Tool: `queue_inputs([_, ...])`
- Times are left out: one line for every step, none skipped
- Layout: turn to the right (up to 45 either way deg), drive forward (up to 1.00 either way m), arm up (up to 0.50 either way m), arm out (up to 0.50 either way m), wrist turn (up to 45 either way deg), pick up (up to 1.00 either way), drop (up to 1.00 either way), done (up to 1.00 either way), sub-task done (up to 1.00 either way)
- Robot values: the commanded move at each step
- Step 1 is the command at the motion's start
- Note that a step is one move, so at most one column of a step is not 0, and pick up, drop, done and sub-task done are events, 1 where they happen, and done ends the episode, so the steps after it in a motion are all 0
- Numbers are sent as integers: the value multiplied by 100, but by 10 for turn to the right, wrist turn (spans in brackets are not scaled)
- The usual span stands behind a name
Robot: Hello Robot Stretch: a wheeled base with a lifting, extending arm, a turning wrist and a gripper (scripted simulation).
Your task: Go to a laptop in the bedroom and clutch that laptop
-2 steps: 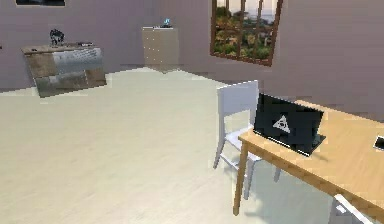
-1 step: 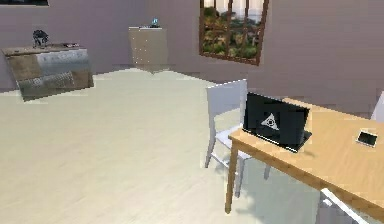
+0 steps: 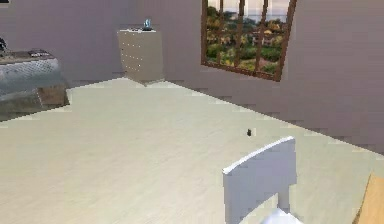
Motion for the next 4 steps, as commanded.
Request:
queue_inputs([-150, 0, 0, 0, 0, 0, 0, 0, 0])
queue_inputs([0, 0, 50, 0, 0, 0, 0, 0, 0])
queue_inputs([0, 0, 32, 0, 0, 0, 0, 0, 0])
queue_inputs([0, 0, 0, 10, 0, 0, 0, 0, 0])
